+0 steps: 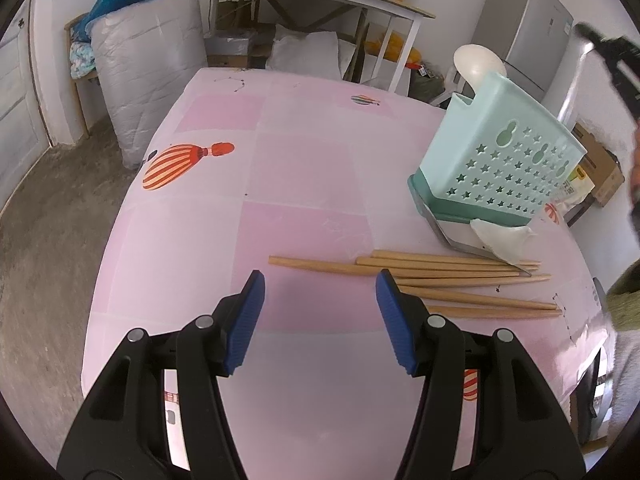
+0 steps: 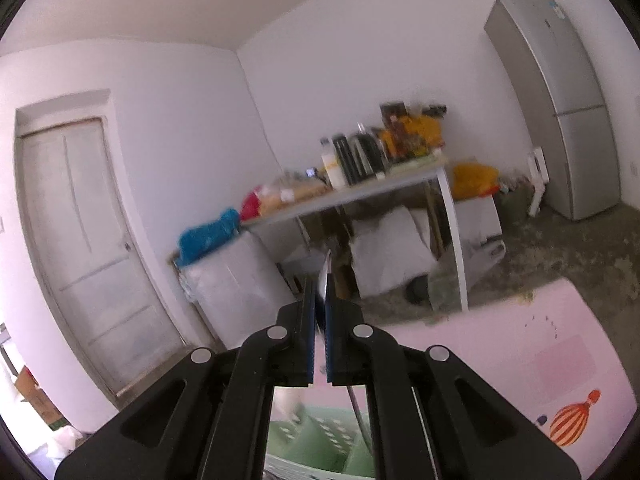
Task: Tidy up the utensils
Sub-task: 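Lift the steel spoon with the right gripper and drop it into the holder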
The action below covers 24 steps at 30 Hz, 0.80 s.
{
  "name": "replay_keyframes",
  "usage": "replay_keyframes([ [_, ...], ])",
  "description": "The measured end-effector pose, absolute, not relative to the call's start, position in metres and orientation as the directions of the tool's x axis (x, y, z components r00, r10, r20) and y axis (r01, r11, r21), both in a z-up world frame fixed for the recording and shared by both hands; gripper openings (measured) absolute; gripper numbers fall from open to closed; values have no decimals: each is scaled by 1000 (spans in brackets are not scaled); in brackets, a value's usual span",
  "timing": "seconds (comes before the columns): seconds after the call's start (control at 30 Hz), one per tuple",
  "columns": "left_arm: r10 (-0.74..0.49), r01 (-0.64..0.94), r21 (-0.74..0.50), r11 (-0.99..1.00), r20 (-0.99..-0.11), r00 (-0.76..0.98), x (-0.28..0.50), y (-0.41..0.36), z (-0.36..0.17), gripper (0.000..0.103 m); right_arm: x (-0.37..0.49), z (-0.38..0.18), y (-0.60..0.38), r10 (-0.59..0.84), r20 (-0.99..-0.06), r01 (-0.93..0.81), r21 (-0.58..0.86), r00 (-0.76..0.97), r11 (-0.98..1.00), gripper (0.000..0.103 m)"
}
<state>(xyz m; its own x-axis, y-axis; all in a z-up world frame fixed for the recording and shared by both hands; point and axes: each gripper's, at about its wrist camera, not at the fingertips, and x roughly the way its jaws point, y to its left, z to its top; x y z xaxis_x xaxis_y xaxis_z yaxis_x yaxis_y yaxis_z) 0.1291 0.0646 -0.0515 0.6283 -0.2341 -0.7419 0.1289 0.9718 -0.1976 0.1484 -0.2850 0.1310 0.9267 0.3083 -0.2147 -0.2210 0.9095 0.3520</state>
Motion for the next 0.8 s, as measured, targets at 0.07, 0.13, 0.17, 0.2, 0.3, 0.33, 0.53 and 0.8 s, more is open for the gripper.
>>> replay_keyframes([
  [0.07, -235, 133, -195, 972, -741, 629, 129, 64, -50, 55, 155, 110, -285, 304, -260, -202, 355, 916, 913, 4],
  [0.13, -233, 134, -192, 972, -742, 629, 129, 65, -50, 55, 157, 94, -288, 295, -297, -177, 365, 908, 914, 4],
  [0.17, -234, 135, -192, 972, -742, 629, 129, 64, -50, 55, 156, 86, -291, 291, -316, -165, 372, 903, 914, 4],
  [0.2, -234, 137, -191, 972, -741, 629, 129, 64, -50, 55, 156, 81, -293, 285, -330, -152, 376, 900, 914, 4],
  [0.3, -234, 141, -187, 972, -736, 635, 129, 65, -47, 55, 147, 69, -305, 261, -367, -107, 391, 893, 914, 8],
  [0.33, -234, 142, -187, 972, -734, 637, 129, 65, -46, 55, 143, 69, -309, 250, -368, -94, 392, 896, 915, 8],
  [0.53, -235, 145, -186, 972, -729, 642, 126, 64, -43, 55, 113, 79, -323, 151, -353, -11, 368, 924, 930, 8],
  [0.8, -257, 174, -189, 966, -698, 668, 120, 57, -28, 55, 65, 81, -335, 54, -339, 68, 340, 939, 938, 12],
])
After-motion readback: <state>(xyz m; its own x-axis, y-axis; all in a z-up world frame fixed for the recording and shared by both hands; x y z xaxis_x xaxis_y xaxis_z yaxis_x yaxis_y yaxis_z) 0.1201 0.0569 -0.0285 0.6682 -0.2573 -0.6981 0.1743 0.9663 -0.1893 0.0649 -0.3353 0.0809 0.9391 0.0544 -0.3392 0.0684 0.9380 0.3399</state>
